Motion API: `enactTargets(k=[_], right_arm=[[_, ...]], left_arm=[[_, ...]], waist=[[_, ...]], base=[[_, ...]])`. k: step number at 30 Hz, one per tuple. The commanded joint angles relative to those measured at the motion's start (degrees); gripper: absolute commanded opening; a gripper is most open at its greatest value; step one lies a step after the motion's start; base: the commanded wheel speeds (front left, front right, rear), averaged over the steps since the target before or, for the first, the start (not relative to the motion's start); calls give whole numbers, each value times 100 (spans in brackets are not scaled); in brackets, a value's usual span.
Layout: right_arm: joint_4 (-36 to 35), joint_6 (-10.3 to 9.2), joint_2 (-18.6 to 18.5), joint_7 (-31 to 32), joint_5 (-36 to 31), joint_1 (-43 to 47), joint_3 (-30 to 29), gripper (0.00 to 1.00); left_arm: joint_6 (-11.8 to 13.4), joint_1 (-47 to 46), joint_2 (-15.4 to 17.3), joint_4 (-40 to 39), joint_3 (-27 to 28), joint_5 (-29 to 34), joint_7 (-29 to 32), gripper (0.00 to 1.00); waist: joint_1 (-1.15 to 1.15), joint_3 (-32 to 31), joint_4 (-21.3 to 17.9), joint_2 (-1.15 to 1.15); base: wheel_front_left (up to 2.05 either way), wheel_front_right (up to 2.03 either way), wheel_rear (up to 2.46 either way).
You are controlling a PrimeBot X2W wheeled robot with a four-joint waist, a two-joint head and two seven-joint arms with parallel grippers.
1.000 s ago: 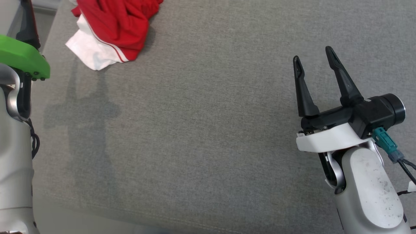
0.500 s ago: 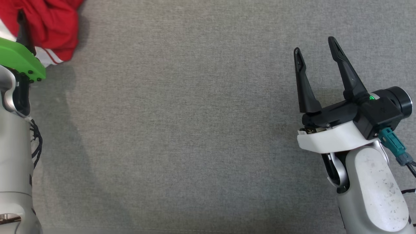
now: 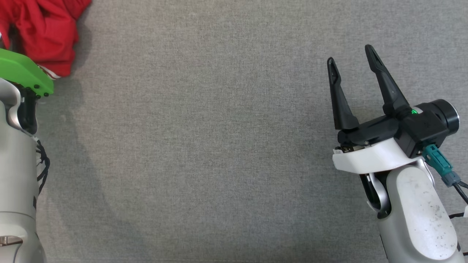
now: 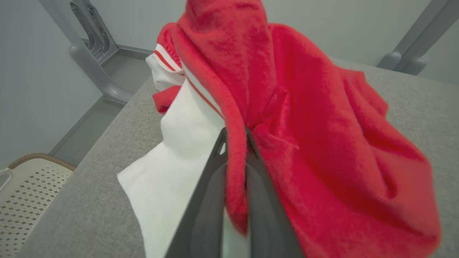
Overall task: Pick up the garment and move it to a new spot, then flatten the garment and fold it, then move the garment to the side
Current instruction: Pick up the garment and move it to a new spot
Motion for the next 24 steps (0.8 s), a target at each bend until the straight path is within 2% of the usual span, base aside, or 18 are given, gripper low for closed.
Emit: enactTargets(k=[1,8,15,24], right_arm=[[55,-7,-3,-45,45,80,-4,100],[365,-7,19,-180,146,188,-78,100],[710,-7,28,-287,410,405,-141,100],[1028,-6,31,-352,780,780,-272,100]], left_arm=[[-37,65,64,13,-40,44,-107,0],[-87,235,261,-20,-276,197,-550,0],[-136,96,482,-358,-616,242,-441,0],[-143,110,416,-1830,-1598,-61,100,0]], waist=[[-1,-211,-9,0],[-1,-938,-41,0],[-1,-1741,-206,0],[-1,-2524,-607,0]], base=[[0,0,0],[0,0,0],[0,0,0],[0,0,0]])
